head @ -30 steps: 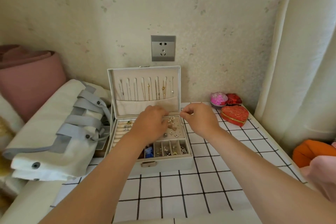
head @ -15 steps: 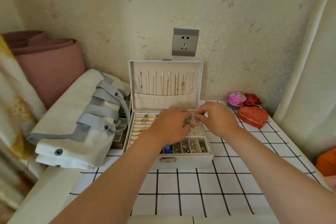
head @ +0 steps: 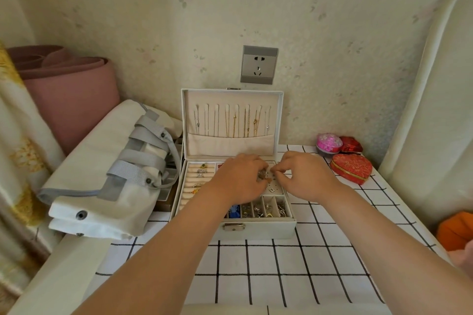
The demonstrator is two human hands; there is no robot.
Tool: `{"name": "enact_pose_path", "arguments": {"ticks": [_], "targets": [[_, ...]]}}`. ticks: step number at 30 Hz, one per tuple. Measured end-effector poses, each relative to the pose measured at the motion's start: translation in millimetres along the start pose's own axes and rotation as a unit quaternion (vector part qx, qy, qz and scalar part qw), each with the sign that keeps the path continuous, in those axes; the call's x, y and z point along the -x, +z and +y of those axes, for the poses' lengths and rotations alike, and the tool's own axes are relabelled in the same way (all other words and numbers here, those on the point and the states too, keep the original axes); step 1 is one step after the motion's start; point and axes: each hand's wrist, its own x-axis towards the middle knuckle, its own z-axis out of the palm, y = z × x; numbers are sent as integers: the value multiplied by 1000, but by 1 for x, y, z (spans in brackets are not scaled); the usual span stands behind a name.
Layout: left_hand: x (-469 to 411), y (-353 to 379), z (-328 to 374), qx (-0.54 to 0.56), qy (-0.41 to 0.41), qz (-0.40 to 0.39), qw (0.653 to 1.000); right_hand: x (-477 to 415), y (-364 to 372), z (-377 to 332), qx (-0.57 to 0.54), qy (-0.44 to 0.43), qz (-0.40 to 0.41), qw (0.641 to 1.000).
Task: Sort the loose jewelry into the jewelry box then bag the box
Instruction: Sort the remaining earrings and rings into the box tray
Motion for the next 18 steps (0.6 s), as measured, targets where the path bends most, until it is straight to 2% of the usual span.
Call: {"name": "enact_pose_path", "arguments": {"ticks": [3,5,8,11,15,16,18], "targets": [[1,0,0,2,1,3,1000,0,-3,0,-12,17,-6,1000],[2,-6,0,14,2,20,1000,-2,-6,0,-60,53,20,997],[6,-27,-7,69,-10,103,992,-7,-14,-1,-162,116,74,977],[13,-55,-25,98,-50,226,968,-18,-22,-4,-224,146,100,958],[21,-76,-60,124,-153,362,911,-34,-26,-10,-272,189,91,939],[21,-79,-66,143,-180,370,900,-38,-27,-11,-300,196,86,930],[18,-81,-75,220,-227,333,888,-46,-29,-14,-379,200,72,901]]}}
